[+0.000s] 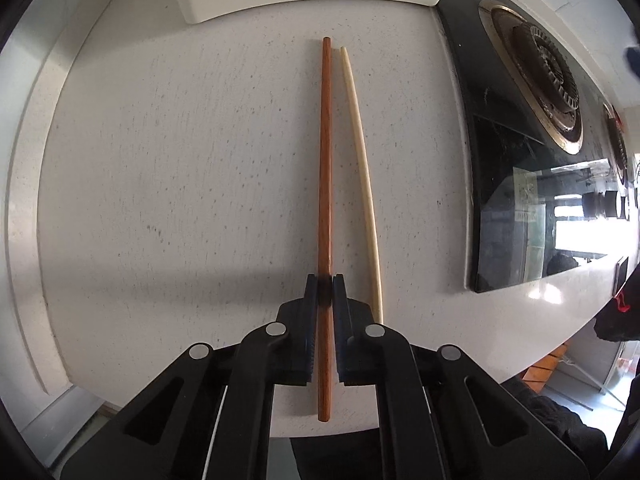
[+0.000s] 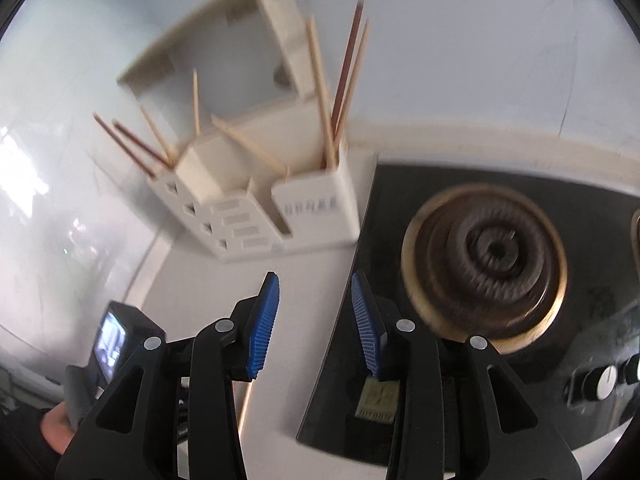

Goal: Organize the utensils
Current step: 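Close the left tool on the reddish-brown chopstick, then close the right tool on the pale chopstick while the left tool holds its chopstick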

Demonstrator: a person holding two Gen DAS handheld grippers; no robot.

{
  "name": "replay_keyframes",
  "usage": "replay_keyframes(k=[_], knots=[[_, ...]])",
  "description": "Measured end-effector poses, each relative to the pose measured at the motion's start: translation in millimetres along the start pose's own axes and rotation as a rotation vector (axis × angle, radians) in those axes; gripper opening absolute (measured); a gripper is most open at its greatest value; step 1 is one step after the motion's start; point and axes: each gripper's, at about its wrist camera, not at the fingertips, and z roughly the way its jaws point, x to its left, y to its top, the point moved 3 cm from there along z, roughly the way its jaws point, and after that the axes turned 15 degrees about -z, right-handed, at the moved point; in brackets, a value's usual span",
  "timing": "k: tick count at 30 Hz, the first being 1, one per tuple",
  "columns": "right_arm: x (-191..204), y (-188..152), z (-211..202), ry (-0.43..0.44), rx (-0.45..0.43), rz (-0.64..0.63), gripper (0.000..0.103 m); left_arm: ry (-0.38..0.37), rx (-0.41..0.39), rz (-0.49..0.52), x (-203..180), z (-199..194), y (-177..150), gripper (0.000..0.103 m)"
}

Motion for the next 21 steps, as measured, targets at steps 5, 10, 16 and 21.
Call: replay_keyframes(k=[5,10,16,21], knots=[[14.1,-4.7,29.6,0.072,0.164,-0.011,0.038,-0.02,-0.022,-0.053,29.9,-6.8,6.0,0.007],[39.5,-7.9,62.8,0.14,0.329,-0.046,0.038,-0.032,-0.039,-0.09,49.7,-6.0,4.3,0.007],[68.1,-14.5,102.2,0.156,0.517,-0.063,0.038,-0.054,-0.052,-0.135,65.3,-10.4,9.4,0.007],[72.8,-26.3,133.7,0.134,0.668,0.008,0.038,-0.066,-0.063,-0.156,72.1,-11.9,8.9,0.007]])
